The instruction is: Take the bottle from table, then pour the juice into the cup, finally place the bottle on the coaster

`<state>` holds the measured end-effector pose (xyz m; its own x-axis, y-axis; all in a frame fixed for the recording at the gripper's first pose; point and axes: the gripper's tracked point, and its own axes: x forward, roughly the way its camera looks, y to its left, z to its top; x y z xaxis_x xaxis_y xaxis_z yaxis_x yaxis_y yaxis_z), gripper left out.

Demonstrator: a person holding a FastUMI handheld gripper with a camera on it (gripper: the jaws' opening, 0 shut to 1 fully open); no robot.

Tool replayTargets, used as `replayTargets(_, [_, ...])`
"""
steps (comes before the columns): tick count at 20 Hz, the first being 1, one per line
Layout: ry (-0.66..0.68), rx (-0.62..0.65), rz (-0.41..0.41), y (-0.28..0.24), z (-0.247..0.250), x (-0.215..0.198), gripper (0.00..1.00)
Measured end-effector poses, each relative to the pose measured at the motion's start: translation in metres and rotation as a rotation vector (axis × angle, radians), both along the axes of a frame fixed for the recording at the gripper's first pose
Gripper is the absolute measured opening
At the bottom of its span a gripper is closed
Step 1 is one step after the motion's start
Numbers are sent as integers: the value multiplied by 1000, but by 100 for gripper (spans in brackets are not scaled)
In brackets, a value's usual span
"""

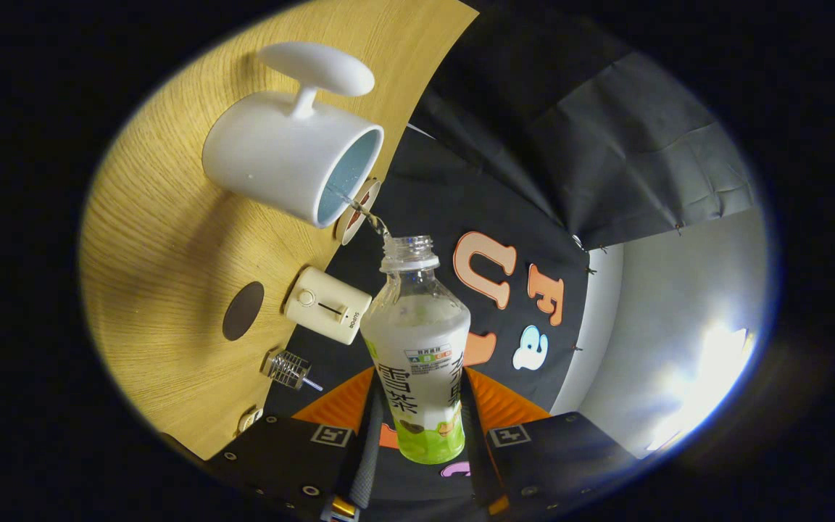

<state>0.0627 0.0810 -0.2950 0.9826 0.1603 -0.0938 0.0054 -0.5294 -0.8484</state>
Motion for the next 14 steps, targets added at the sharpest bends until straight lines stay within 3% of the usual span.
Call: replayTargets(14, [-10, -65, 73, 11, -4, -1, 54])
